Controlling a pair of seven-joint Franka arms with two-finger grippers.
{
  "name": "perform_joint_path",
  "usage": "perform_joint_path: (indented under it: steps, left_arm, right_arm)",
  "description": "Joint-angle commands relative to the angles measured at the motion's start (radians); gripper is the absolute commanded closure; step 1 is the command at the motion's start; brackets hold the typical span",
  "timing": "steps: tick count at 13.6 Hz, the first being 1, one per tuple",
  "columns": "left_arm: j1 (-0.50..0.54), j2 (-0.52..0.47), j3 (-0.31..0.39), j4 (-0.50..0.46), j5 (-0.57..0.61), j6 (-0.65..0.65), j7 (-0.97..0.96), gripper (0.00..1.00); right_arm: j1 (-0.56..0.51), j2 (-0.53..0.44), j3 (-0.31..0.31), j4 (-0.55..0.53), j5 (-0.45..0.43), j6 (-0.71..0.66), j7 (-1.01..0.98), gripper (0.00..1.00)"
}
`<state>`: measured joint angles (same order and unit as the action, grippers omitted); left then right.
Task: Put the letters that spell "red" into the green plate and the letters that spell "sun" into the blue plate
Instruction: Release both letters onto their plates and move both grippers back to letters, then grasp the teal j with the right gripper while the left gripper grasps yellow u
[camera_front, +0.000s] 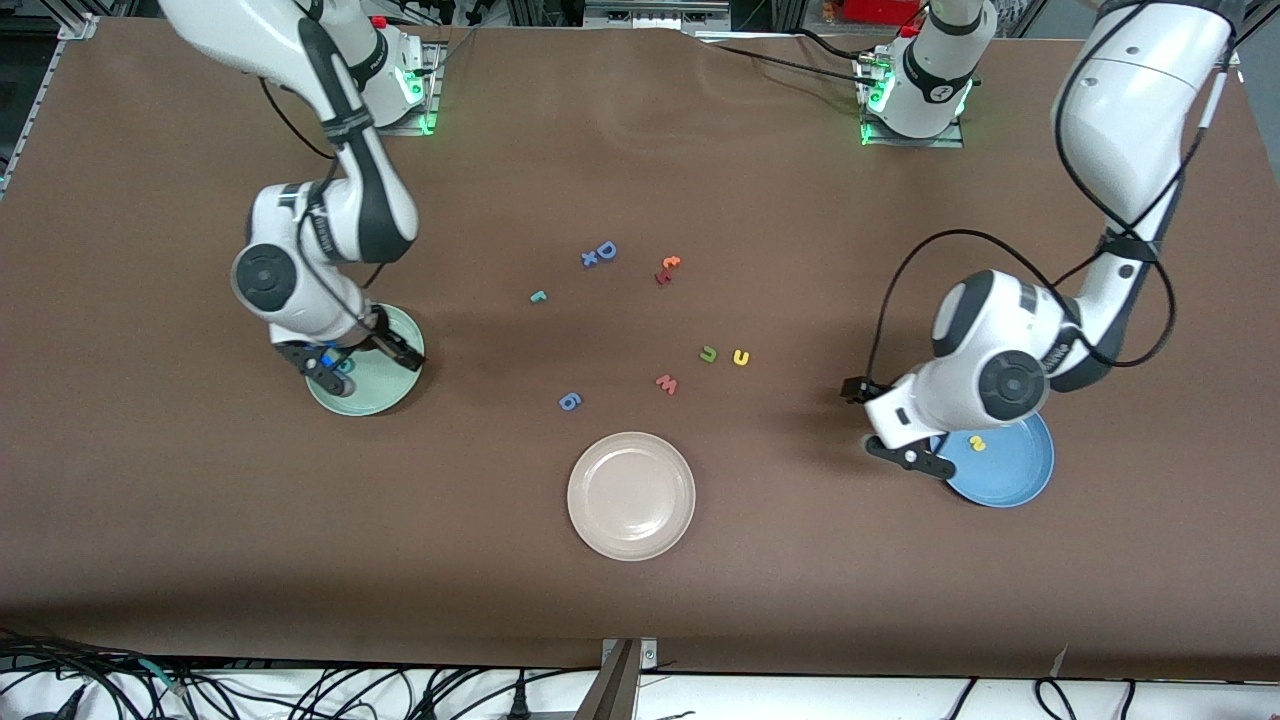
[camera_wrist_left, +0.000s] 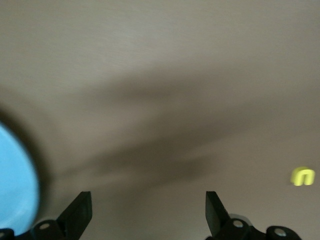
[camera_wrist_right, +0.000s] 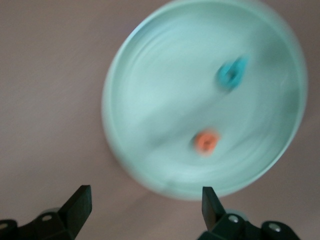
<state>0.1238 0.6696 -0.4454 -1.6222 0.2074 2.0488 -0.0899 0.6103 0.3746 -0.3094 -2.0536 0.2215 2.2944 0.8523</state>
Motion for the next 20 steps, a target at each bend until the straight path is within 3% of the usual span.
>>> perform_joint_path:
  steps: [1, 5, 10, 14, 20]
  left_arm:
    - [-0.022, -0.054, 0.007, -0.074, -0.005, 0.022, -0.066, 0.00]
    - [-0.052, -0.093, 0.007, -0.177, -0.005, 0.137, -0.117, 0.00]
    - [-0.162, -0.101, -0.001, -0.220, 0.044, 0.230, -0.299, 0.00]
    - [-0.205, -0.088, -0.001, -0.263, 0.127, 0.312, -0.310, 0.00]
    - [-0.253, -0.044, 0.000, -0.283, 0.129, 0.407, -0.344, 0.00]
  right_arm:
    - [0.014, -0.006, 0.087, 0.017, 0.012, 0.003, 0.176, 0.03]
    - [0.037, 0.020, 0.194, 0.013, 0.010, 0.089, 0.404, 0.03]
    - [0.132, 0.076, 0.196, -0.022, 0.010, 0.178, 0.534, 0.06]
    - [0.152, 0.078, 0.199, -0.095, 0.010, 0.269, 0.536, 0.09]
    - [0.161, 0.070, 0.222, -0.128, 0.012, 0.286, 0.563, 0.19]
